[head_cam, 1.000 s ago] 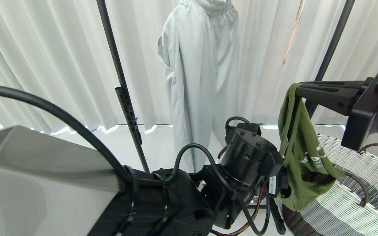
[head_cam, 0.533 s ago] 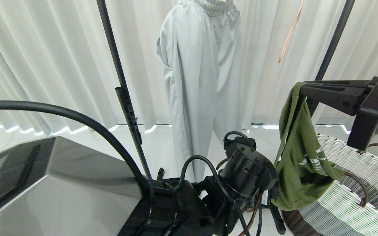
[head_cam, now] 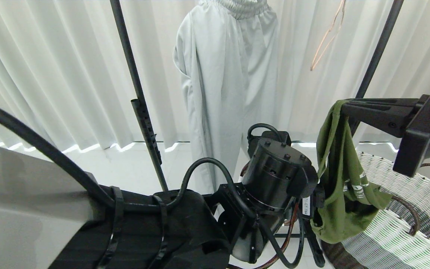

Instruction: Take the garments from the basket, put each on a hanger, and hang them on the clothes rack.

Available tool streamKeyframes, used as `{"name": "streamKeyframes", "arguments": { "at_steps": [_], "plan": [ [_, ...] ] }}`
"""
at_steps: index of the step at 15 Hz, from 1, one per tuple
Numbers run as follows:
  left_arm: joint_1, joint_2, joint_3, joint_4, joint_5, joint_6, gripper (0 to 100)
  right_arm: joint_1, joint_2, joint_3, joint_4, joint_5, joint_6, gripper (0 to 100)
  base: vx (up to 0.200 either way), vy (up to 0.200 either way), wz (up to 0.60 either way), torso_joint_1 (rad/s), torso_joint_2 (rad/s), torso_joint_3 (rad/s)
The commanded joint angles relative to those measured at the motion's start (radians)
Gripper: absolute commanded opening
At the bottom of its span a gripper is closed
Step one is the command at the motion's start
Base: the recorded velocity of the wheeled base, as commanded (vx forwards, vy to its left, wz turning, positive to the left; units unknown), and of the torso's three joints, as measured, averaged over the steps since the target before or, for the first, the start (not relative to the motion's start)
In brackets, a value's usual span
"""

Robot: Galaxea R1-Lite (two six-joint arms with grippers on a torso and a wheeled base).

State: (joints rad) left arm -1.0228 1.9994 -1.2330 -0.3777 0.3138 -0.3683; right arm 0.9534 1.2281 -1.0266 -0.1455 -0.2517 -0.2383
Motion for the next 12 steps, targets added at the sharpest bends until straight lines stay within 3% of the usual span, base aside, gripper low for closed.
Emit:
{"name": "streamKeyframes", "arguments": {
  "at_steps": [1,12],
  "plan": [
    [0.004,0.018,0.007,0.0,0.002,0.0,100,0.001,-0.004,-0.001,0.0,0.0,-0.001,0,0.0,0.0,0.0,0.0,0.0,0.0],
    [-0.013,0.062,0.133,0.0,0.004,0.0,100,-0.001,-0.033,-0.001,0.004,-0.001,-0.001,0,0.0,0.0,0.0,0.0,0.0,0.0]
  ]
}}
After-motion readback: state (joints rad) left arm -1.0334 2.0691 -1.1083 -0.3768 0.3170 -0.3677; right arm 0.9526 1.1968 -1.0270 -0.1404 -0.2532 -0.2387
